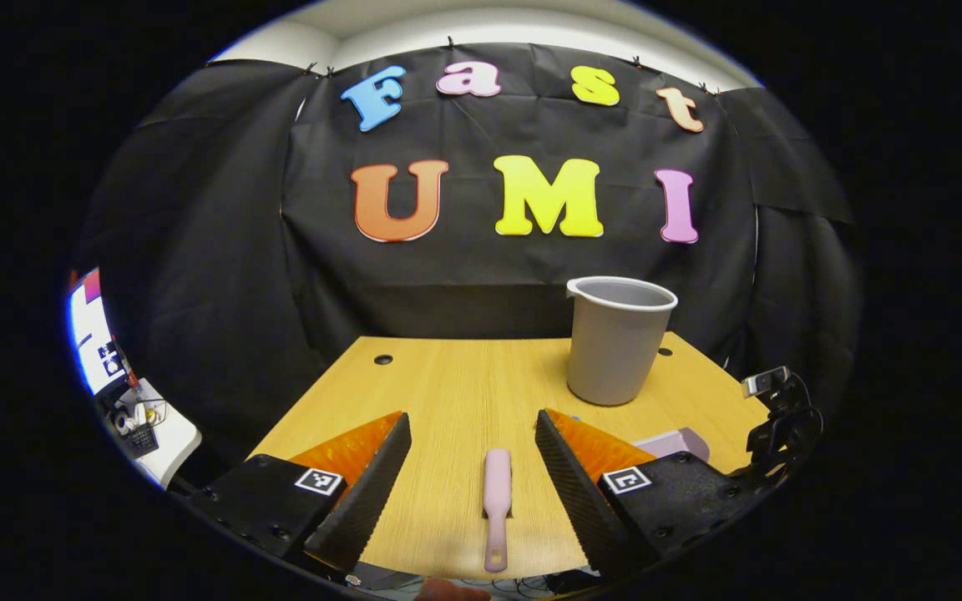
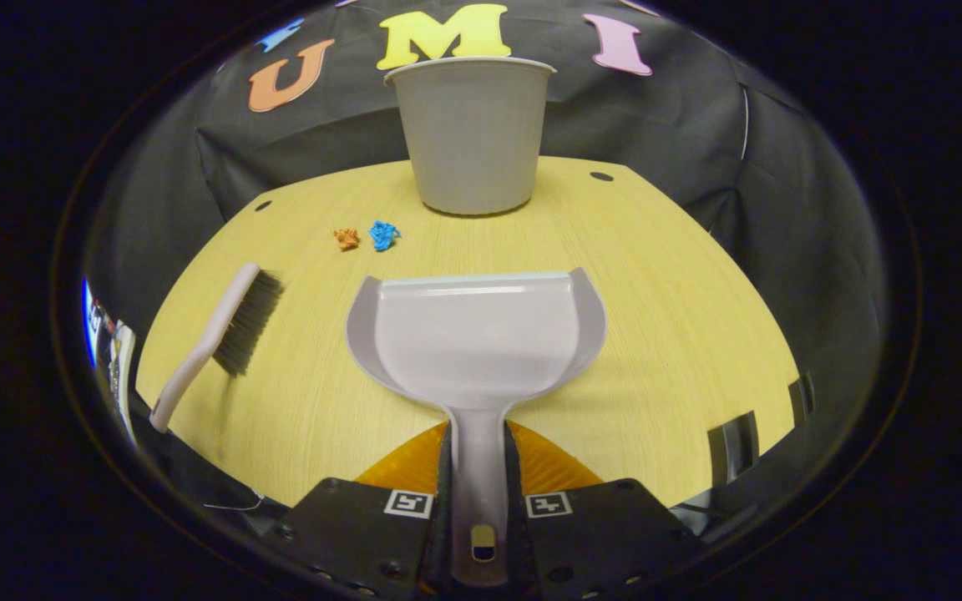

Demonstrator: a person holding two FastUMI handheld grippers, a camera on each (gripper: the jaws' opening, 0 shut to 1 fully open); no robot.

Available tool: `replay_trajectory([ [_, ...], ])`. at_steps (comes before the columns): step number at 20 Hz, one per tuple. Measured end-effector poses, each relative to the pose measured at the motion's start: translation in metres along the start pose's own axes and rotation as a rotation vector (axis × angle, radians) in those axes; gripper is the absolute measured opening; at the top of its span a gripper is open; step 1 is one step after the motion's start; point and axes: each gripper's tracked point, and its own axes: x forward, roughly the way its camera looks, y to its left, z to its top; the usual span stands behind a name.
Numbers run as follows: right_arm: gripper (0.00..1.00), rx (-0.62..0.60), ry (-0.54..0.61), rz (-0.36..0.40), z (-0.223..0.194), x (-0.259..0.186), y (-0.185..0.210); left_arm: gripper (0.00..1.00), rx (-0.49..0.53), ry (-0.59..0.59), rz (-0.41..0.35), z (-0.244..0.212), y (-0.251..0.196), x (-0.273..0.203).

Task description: Pick up the small broom and dustpan from the desktop, sweep the trash into the dustpan with the broom, and then empty the trash into the garbage bin.

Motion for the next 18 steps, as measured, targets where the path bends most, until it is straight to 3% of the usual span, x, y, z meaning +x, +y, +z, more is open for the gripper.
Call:
replay_trajectory([
  [12,0.25,-0.021,0.033,0.006,-0.007,-0.003,-0.009,0.98,-0.016,0.428,-0.094,-0.152,-0.014,0.025],
  [18,0.25,-0.022,0.043,0.01,-0.007,-0.003,-0.01,0.98,-0.002,0.519,-0.089,-0.179,-0.015,0.038],
])
